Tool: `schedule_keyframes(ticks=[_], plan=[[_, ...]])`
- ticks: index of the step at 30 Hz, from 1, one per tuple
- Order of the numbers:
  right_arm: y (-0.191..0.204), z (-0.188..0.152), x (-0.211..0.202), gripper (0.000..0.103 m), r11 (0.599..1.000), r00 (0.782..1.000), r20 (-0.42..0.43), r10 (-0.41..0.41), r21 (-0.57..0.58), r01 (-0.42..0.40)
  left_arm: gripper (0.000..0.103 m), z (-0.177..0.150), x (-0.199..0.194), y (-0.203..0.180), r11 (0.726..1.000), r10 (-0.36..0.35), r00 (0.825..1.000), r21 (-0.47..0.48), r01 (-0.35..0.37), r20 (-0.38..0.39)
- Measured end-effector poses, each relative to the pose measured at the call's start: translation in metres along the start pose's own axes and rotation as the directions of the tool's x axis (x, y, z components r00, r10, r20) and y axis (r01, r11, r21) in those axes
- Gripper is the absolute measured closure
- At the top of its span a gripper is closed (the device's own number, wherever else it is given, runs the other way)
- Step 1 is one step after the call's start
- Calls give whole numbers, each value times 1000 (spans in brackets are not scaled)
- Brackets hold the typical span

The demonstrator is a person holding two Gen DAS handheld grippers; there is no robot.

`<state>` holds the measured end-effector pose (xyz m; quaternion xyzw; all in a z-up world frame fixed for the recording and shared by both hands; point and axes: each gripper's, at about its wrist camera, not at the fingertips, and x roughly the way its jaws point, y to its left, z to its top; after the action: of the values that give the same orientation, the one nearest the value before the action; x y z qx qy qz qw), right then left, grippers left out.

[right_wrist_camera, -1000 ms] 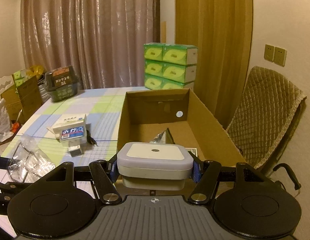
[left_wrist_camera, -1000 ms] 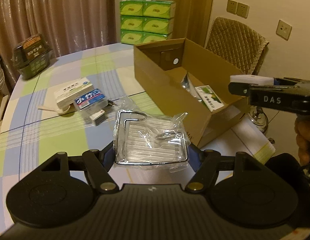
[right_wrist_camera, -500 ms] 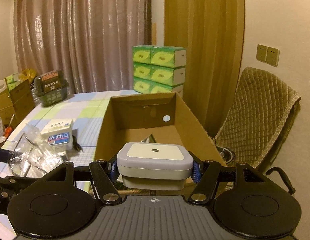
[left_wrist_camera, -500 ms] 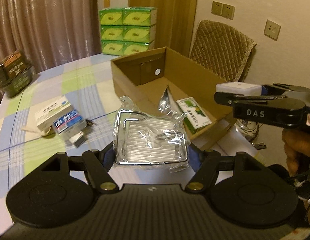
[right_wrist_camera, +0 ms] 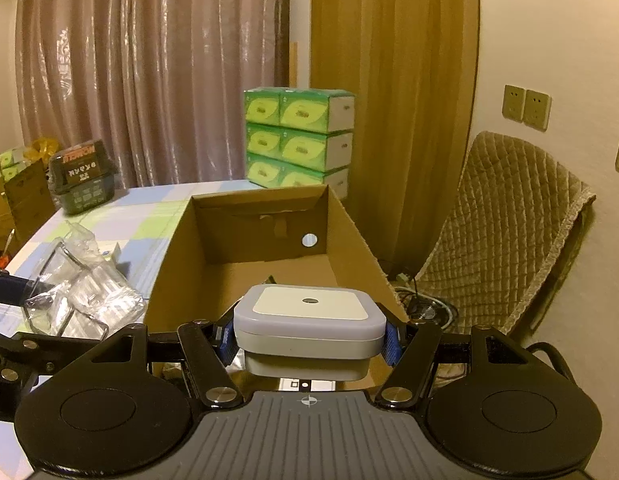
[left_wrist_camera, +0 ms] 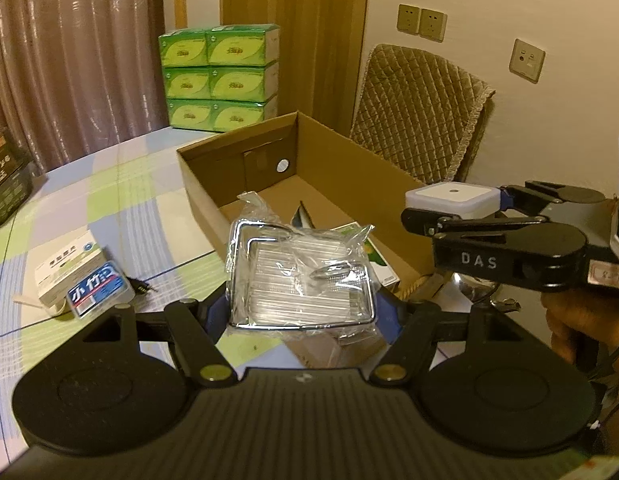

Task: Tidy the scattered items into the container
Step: 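Carry the wire rack in the left tool and white container in the right tool toward the cardboard box, then lower the wire rack into the box with the left tool while the right tool releases the container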

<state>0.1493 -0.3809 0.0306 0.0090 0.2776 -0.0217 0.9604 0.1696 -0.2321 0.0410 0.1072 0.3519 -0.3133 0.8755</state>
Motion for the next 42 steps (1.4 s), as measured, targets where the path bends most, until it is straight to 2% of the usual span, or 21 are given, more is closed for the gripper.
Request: schedule_keyframes(ticks=[20, 42], plan=[[-21, 4, 27, 41, 1000, 1000, -23, -18, 9, 18, 36, 19, 43, -12, 999, -36, 999, 22, 37, -22], [-22, 5, 48, 41, 1000, 999, -47, -11, 13, 12, 36, 24, 73, -7, 999, -47, 998, -16, 46, -43]])
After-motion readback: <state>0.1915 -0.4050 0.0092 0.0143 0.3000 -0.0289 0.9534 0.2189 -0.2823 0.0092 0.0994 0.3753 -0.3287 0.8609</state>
